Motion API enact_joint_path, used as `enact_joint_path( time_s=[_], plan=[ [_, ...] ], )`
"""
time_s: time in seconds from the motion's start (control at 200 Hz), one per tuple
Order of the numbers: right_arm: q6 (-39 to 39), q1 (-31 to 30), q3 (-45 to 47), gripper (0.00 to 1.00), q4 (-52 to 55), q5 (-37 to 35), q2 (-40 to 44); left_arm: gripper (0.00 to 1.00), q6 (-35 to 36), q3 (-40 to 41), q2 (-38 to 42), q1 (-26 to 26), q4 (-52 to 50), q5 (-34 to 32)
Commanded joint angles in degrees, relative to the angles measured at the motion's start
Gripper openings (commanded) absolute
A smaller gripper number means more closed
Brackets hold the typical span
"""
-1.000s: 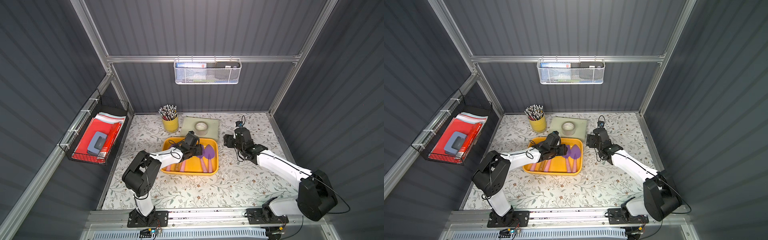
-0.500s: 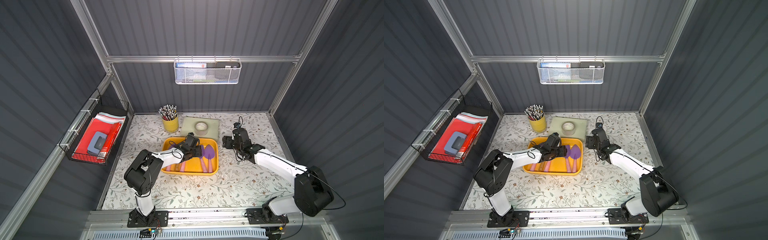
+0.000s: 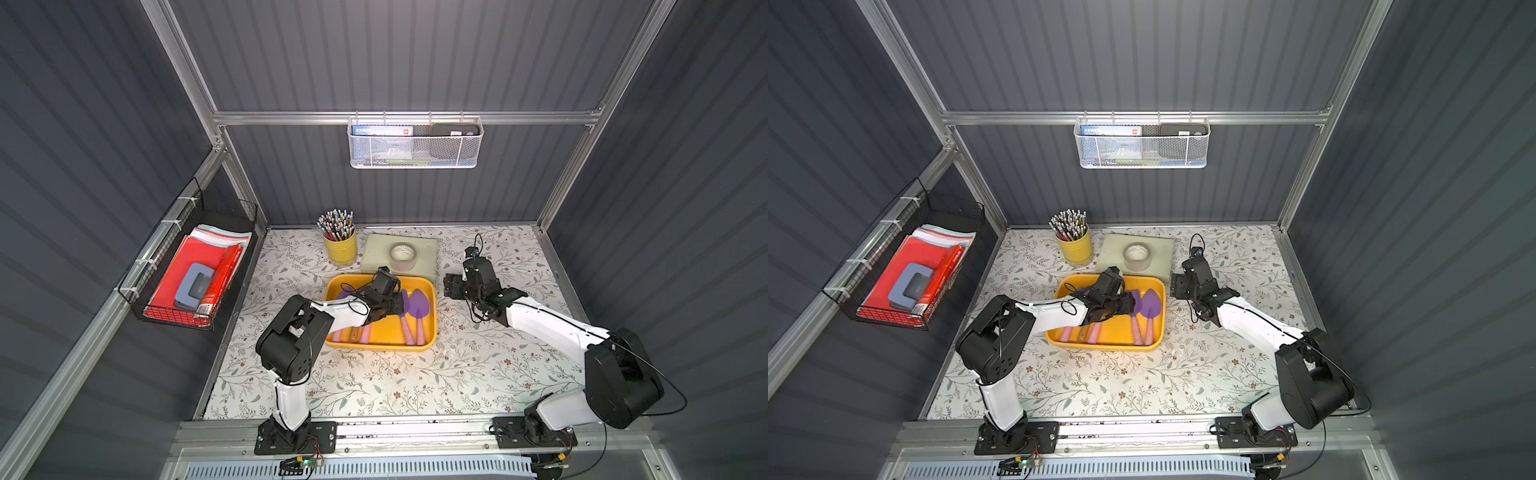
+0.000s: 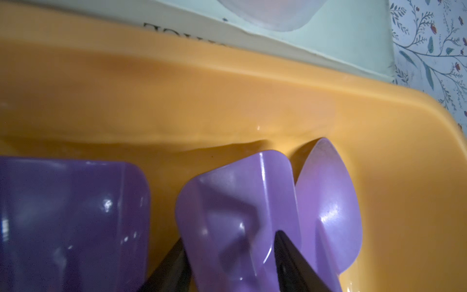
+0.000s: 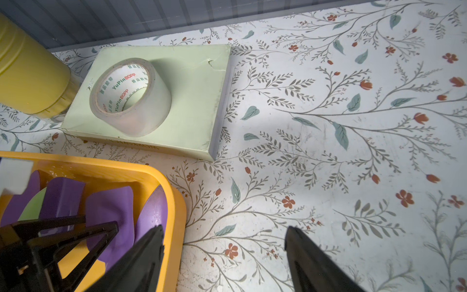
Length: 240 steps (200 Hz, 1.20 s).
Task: Take the shovel out of the storage box
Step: Pick up the shovel from the storage box.
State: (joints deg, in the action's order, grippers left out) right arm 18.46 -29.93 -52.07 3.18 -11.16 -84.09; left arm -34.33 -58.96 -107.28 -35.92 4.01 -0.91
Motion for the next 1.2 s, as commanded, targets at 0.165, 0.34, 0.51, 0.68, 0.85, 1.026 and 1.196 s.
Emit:
enact_joint_path(
  time_s=[0.165,0.34,0.51,0.68,0.85,1.026,1.196],
  plan=[
    [0.4,0.2,-1.1,0.8,0.9,1.0,-1.6,0.33,0.6,-1.0,-1.2,-0.3,-0.4,0.5],
    [0.4,0.1,-1.7,0.8,0.9,1.6,-2.9,0.15,0.7,-0.9,-0.7,-0.3,-0.8,0.0],
    [0.4,0.1,-2.0,0.79,1.2,1.8,-3.4,0.0,0.6,-0.9,-0.9,-0.3,-0.8,-0.4],
    [0.3,0.2,-1.8,0.79,1.2,1.7,-3.4,0.0,0.8,-1.1,0.9,-0.3,-1.8,-1.5],
    [0.4,0.2,-1.5,0.8,0.9,2.1,-3.4,0.0,1.2,-1.8,4.4,-0.3,-2.6,-3.6],
    [0.5,0.1,-0.9,0.79,-0.5,3.2,-2.3,0.0,0.7,-2.1,9.6,-0.3,-2.3,-6.3],
    [0.3,0.2,1.8,0.8,-5.7,7.6,1.8,0.0,-0.2,-1.2,15.3,-0.3,1.7,-7.4]
  ],
)
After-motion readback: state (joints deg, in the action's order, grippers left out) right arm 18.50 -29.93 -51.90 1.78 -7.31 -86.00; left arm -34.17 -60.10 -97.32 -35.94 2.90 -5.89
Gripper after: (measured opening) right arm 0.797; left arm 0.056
